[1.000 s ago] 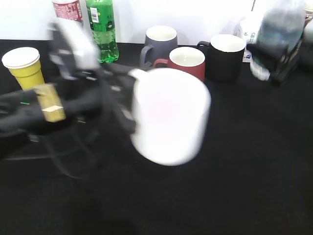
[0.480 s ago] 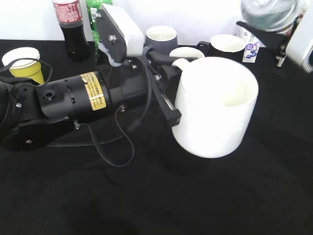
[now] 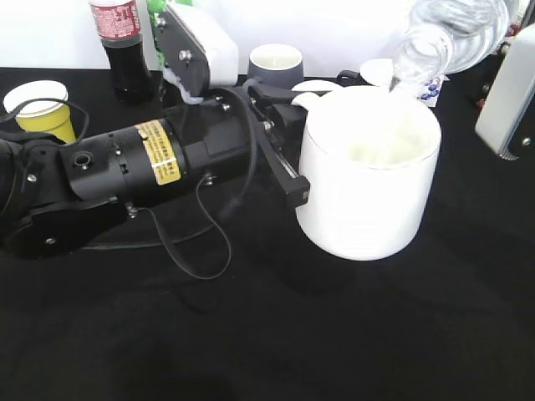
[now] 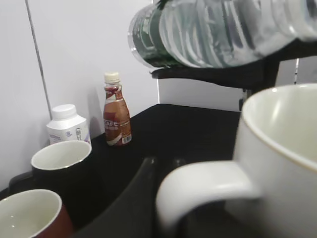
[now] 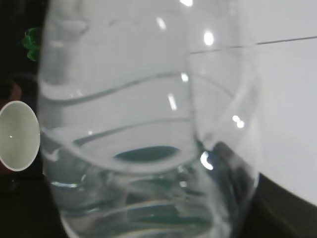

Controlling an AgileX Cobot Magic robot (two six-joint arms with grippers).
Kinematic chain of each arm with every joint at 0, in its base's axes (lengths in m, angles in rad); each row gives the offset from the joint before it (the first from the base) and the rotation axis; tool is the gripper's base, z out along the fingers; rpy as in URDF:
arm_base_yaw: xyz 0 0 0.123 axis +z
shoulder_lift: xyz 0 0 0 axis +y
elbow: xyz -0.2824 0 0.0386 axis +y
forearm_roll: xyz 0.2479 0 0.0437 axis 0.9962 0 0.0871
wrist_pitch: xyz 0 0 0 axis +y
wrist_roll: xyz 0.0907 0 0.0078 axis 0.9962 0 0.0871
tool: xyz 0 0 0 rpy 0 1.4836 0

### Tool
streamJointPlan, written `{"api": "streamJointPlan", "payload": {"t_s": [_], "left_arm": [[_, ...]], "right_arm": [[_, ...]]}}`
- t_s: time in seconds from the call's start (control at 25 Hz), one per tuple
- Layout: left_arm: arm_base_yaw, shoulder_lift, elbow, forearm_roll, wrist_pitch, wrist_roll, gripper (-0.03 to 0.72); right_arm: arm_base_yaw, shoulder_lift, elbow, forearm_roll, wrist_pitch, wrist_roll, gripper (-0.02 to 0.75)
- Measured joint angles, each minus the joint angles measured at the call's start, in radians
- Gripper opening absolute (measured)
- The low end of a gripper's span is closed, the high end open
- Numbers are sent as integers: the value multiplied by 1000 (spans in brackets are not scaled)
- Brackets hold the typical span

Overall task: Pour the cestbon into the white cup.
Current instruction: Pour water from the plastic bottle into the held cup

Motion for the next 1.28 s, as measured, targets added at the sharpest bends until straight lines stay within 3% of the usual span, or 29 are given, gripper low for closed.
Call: {"api": "streamJointPlan", "payload": {"t_s": [0.16, 1.28], "left_arm": [[0, 0, 0, 80, 0, -1, 50], [0, 1, 0, 119, 4, 0, 50]], "right_arm": [[0, 0, 0, 0, 0, -1, 486], [0, -2, 0, 9, -1, -128, 486]]}}
